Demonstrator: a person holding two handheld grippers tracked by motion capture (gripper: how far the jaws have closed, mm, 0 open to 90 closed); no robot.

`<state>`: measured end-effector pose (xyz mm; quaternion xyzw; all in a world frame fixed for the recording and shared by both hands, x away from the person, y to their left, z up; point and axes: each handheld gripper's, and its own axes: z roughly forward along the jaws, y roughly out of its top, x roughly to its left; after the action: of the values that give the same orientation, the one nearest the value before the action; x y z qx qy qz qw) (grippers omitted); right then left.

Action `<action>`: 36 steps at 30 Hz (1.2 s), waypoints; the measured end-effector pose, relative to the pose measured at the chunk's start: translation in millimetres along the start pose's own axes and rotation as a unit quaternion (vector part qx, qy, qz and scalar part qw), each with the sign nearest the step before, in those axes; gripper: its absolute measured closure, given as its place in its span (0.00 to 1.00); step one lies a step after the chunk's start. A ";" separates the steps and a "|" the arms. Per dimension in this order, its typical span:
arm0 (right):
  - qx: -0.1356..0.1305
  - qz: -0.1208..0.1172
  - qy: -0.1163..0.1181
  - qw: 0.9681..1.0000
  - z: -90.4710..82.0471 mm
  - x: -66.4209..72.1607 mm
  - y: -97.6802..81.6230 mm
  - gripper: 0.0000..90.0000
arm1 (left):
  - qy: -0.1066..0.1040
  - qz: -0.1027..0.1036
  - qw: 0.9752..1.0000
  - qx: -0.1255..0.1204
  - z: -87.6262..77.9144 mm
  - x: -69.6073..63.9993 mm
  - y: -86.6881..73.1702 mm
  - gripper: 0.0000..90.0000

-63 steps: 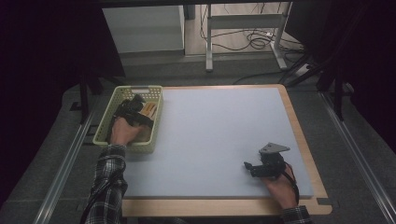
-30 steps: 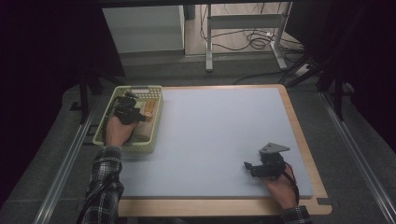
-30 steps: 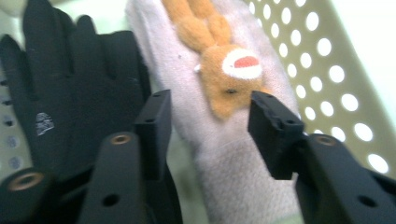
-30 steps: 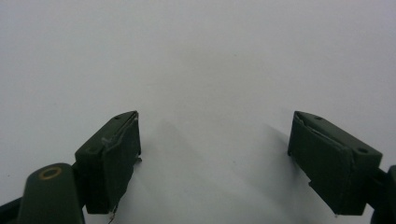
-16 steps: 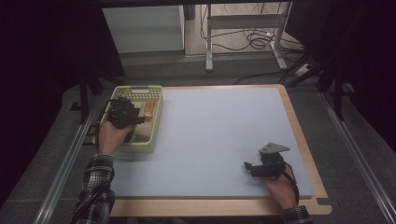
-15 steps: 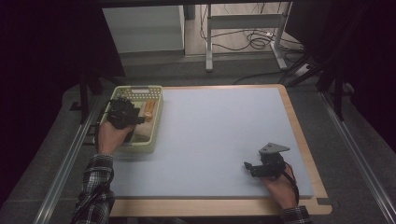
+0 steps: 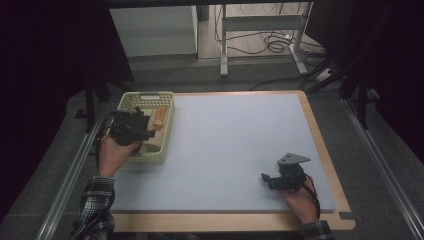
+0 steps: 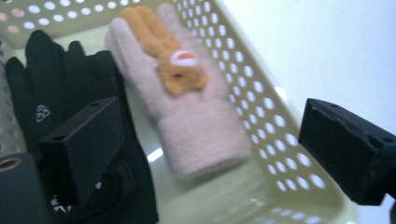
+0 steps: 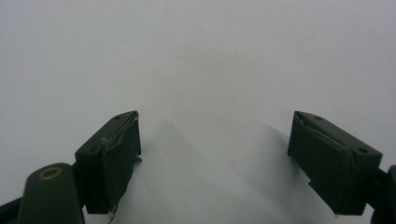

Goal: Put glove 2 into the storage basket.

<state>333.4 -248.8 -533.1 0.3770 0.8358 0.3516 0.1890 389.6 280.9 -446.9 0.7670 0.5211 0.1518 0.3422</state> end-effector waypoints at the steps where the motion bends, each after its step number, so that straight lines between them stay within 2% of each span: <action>1: 0.000 0.000 0.000 1.000 0.0 0.0 0.0 0.19 | -0.003 0.002 1.000 -0.002 -1.7 -2.7 -1.0 0.06; 6: 0.001 -0.001 0.000 1.000 -0.2 0.0 0.1 0.19 | -0.024 0.016 1.000 -0.007 -7.9 -16.4 -5.7 0.04; 9: 0.001 -0.001 0.000 1.000 -0.2 -0.1 0.1 0.19 | -0.030 0.027 0.999 -0.010 -9.6 -25.5 -7.3 0.04; 17: 0.001 0.000 0.000 1.000 -0.2 0.0 0.1 0.19 | -0.055 0.050 0.997 -0.026 -11.1 -52.2 -10.9 0.02; 27: 0.001 0.000 0.000 1.000 -0.3 0.1 0.0 0.19 | -0.080 0.090 0.992 -0.036 -8.1 -92.8 -23.8 0.00; 36: 0.001 0.000 0.000 1.000 -0.3 0.2 0.1 0.19 | -0.096 0.128 0.986 -0.050 5.9 -127.8 -54.5 0.00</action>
<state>333.0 -248.8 -532.8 0.3774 0.8361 0.3504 0.1890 302.7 175.5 -472.5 0.8207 0.3747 0.1454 0.4061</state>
